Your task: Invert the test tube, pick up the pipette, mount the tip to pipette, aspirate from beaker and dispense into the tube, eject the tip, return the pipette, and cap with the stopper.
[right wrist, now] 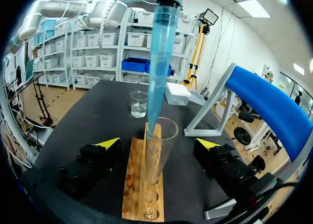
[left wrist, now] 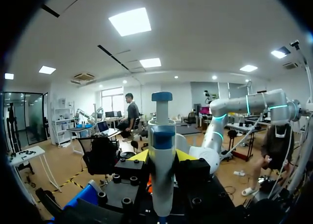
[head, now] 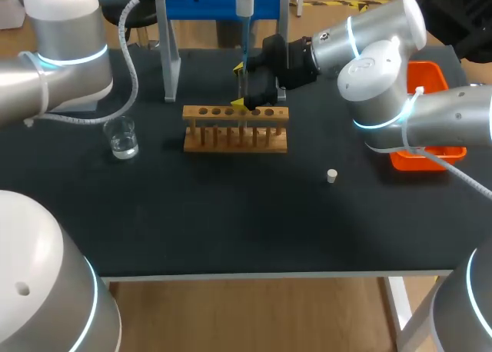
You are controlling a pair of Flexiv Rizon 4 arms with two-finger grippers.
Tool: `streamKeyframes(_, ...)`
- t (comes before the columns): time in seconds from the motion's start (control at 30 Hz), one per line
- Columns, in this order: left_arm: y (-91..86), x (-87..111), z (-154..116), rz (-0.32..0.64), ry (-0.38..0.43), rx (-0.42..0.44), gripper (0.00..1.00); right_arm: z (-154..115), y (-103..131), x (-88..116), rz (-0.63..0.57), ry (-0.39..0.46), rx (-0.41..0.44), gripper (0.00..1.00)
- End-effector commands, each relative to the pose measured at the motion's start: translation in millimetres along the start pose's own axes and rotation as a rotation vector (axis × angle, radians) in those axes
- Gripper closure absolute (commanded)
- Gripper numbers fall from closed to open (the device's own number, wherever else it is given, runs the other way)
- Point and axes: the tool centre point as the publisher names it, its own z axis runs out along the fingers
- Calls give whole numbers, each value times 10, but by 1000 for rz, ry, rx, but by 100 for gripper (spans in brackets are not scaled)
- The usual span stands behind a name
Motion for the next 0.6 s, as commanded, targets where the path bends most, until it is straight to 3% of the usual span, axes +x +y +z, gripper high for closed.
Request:
streamKeyframes(0.03,-16,-15,-18,2,5,-14,100,-7,3,-5,0,2,2,0)
streamKeyframes(0.6,-24,-73,-51,27,-8,-38,100,-7,3,-5,0,2,2,0)
